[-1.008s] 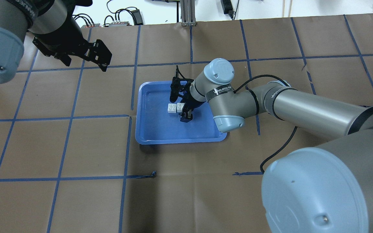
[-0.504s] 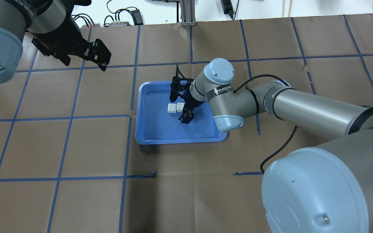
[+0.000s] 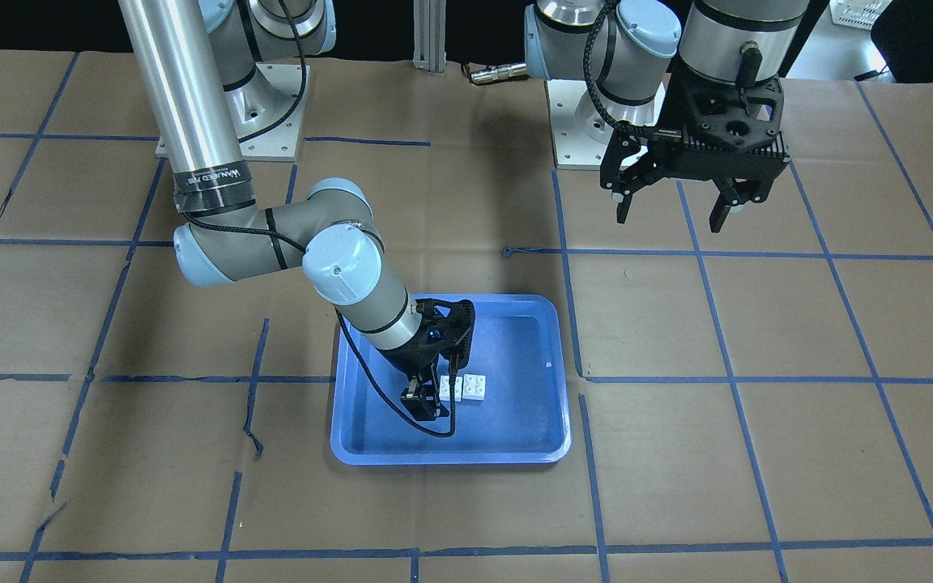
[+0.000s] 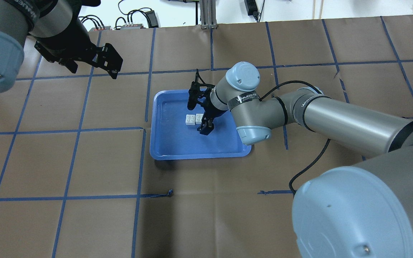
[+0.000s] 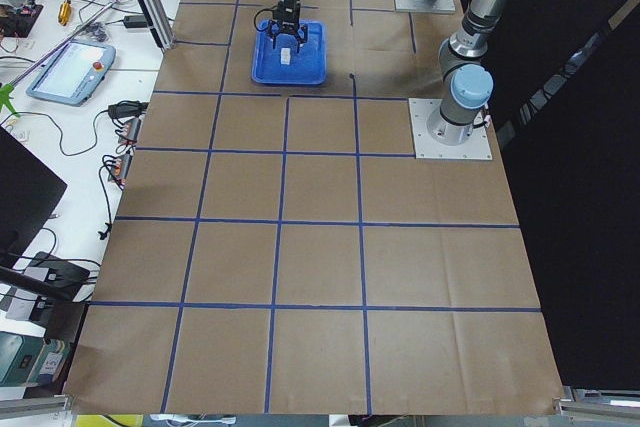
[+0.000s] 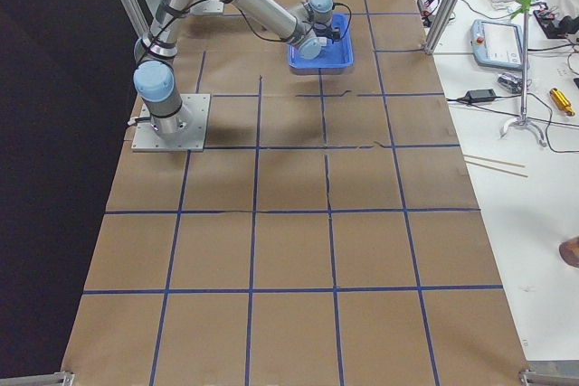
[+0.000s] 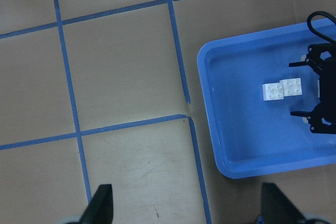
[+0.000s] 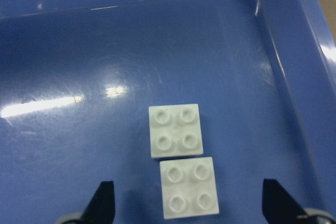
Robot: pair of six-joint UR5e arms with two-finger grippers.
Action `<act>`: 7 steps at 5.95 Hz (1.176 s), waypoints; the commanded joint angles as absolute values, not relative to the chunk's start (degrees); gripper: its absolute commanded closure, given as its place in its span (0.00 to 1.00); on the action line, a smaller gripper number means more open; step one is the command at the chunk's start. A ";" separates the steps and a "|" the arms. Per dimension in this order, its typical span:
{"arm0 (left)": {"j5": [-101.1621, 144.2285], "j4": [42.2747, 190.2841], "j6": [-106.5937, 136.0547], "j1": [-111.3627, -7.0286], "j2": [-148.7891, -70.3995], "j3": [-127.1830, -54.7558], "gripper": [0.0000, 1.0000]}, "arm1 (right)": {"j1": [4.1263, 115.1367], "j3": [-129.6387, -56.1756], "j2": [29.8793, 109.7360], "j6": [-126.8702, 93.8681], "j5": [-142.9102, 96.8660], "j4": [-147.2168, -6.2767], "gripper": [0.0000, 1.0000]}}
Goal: Assemble white blocks and place on blue tray
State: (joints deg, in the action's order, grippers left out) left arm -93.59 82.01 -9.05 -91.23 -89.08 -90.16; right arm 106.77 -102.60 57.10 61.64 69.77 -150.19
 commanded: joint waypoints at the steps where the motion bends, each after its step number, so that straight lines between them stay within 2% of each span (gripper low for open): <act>1: -93.60 81.83 -9.05 -91.23 -89.03 -90.87 0.01 | 106.70 -102.39 59.84 60.30 71.19 -145.75 0.00; 3: -93.60 81.83 -9.05 -91.14 -89.03 -90.88 0.01 | 105.65 -102.39 64.31 60.29 73.65 -136.89 0.00; 5: -93.52 81.74 -9.14 -91.14 -89.03 -90.88 0.01 | 99.27 -102.48 69.84 60.21 76.37 -126.80 0.00; 7: -93.43 81.65 -9.14 -91.14 -89.03 -90.79 0.01 | 95.20 -102.39 75.65 48.70 80.64 -119.19 0.00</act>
State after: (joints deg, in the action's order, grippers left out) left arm -93.49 81.71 -9.13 -91.14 -89.04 -90.86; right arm 97.03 -102.43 73.21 55.53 77.79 -121.86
